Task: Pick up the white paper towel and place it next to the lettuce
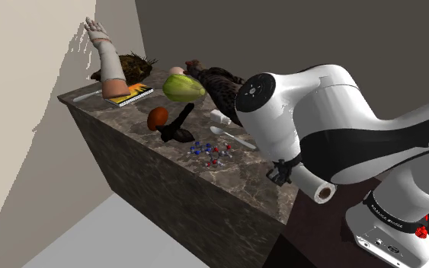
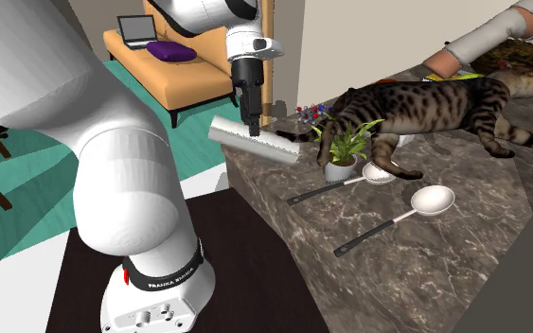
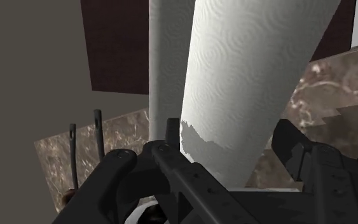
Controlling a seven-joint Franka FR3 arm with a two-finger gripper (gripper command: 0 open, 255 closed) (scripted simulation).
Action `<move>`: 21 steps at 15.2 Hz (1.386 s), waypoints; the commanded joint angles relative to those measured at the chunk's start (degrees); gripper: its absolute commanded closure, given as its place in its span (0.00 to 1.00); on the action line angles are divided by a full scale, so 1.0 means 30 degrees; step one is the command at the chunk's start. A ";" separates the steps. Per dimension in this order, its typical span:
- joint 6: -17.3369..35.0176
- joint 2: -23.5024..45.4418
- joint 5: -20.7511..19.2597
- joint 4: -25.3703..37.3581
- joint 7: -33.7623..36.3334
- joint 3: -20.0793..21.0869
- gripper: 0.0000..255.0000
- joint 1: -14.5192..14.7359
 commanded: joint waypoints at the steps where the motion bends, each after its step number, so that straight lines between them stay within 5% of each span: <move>1: -0.0545 -0.0315 0.0096 0.0317 -0.0246 -0.0164 1.00 0.0084; 21: -0.5667 -0.2709 0.0171 0.3715 -0.2526 -0.1884 1.00 0.0514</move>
